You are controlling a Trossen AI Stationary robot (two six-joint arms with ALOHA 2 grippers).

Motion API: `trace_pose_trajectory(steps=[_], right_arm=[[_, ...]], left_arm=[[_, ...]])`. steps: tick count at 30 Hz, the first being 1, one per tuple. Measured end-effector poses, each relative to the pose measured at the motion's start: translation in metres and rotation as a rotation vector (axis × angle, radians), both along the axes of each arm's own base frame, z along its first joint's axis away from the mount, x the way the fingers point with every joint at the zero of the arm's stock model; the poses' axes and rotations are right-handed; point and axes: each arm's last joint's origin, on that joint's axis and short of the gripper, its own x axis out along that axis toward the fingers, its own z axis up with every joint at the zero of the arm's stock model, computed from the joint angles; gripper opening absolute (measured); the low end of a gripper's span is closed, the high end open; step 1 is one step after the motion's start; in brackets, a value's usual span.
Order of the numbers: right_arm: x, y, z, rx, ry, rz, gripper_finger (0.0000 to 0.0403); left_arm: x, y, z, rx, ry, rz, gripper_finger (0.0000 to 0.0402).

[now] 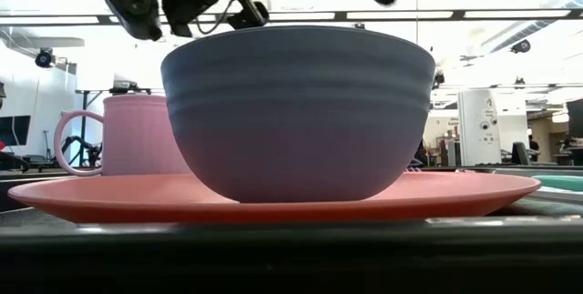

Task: Set up tray
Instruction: Return to home position

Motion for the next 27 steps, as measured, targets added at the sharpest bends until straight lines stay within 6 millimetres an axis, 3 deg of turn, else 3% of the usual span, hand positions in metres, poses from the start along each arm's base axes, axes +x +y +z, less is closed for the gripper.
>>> trace_pose_trajectory(steps=[4,9,15,21,27], right_arm=[[-0.029,-0.021,0.005,-0.093,0.078,-0.09,0.0043],[-0.066,-0.025,0.017,-0.213,0.077,-0.174,0.0043],[-0.111,-0.027,-0.001,-0.112,0.392,-0.372,0.0043],[-0.133,-0.016,0.006,-0.227,0.189,-0.241,0.0043],[-0.146,-0.013,-0.018,-0.282,0.087,-0.249,0.0043]], left_arm=[[-0.017,-0.005,-0.001,0.007,-0.012,0.015,0.0123],[-0.038,-0.013,-0.022,-0.034,0.045,0.023,0.0123],[-0.069,-0.023,-0.033,0.034,-0.021,0.14,0.0123],[-0.101,-0.035,-0.031,0.173,-0.163,0.234,0.0123],[-0.123,-0.043,-0.042,0.289,-0.235,0.287,0.0123]])
